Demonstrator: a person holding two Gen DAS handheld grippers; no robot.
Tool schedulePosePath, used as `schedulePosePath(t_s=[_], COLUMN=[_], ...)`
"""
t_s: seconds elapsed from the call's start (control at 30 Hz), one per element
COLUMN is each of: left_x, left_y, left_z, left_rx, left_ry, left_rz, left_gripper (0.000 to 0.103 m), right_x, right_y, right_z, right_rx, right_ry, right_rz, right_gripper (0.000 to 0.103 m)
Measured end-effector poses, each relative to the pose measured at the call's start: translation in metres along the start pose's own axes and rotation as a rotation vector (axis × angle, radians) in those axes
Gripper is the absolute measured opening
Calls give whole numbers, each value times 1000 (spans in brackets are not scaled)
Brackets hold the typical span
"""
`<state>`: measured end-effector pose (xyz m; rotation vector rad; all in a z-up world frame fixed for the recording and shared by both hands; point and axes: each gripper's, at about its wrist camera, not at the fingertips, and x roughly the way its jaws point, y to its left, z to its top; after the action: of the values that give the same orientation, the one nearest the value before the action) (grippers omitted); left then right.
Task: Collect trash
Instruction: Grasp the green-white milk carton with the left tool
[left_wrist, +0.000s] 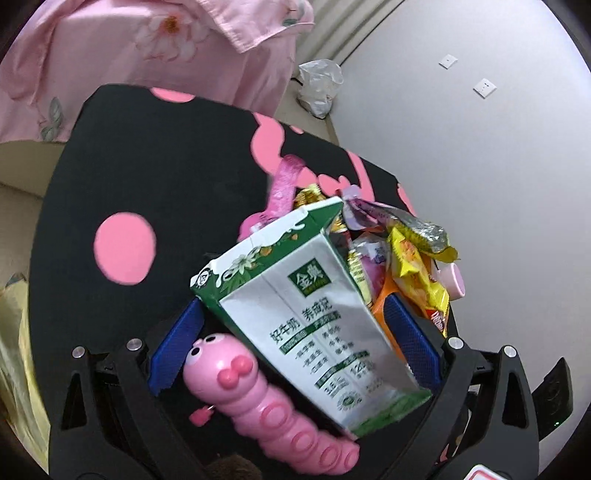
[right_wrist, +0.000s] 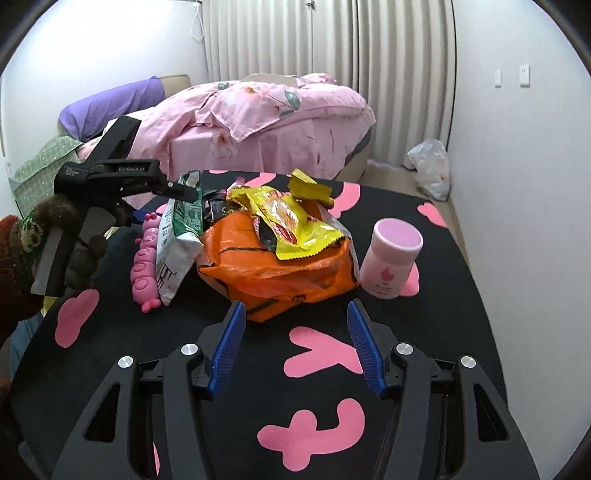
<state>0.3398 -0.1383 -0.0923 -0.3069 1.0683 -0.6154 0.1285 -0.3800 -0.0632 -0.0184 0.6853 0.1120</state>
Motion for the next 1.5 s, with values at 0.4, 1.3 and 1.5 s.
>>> schedulePosePath(t_s=[0.4, 1.3, 1.5], left_x=[-19, -3, -34], left_y=[-66, -24, -41], left_z=[-21, -1, -16], left_rx=[248, -92, -6], left_ry=[-76, -90, -159], left_rz=[19, 6, -10], left_gripper=[87, 61, 53], right_x=[2, 1, 0], right_y=[-1, -6, -12], right_z=[-11, -9, 9], right_rx=[27, 29, 25], right_ry=[11, -15, -49], right_rz=[-4, -39, -19], right_gripper=[54, 54, 54])
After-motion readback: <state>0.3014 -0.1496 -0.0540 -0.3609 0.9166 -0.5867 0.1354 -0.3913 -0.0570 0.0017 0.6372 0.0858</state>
